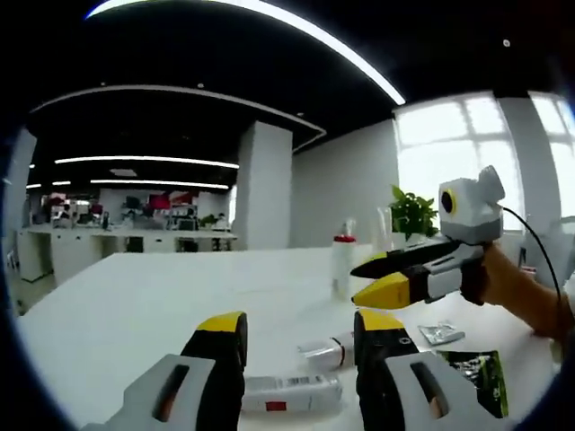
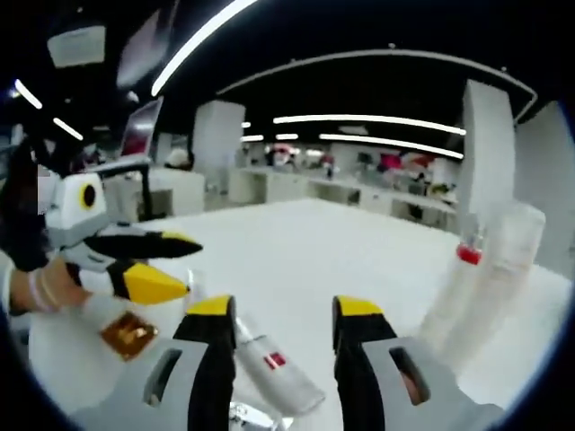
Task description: Arrange the skincare products in the storage area until every visible bottle or jar stands upright without overlapping.
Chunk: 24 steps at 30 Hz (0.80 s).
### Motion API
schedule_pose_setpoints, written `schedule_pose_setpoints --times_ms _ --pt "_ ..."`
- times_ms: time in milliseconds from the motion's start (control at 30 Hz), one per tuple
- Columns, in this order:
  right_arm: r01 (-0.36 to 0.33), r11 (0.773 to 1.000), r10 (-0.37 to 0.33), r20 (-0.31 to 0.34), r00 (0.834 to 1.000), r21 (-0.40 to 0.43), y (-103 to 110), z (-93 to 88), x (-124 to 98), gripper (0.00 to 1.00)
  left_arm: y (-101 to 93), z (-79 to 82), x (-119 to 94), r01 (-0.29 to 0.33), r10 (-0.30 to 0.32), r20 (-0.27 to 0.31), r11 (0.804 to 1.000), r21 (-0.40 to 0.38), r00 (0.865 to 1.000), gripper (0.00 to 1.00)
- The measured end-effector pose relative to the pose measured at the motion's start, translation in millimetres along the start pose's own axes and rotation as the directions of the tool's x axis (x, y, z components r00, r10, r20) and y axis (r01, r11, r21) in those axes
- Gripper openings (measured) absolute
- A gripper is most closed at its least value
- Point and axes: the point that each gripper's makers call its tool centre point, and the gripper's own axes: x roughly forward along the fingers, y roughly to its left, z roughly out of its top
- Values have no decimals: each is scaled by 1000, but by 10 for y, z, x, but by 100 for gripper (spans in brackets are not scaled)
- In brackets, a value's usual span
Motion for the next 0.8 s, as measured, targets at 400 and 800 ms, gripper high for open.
schedule_pose_setpoints --times_ms 400,800 --pt "-382 920 331 -350 876 -89 381 -405 255 35 193 48 -51 -65 66 22 997 -34 998 49" --pt "-540 835 333 -685 647 -104 413 -767 261 27 254 87 -63 -77 79 40 995 -59 996 49"
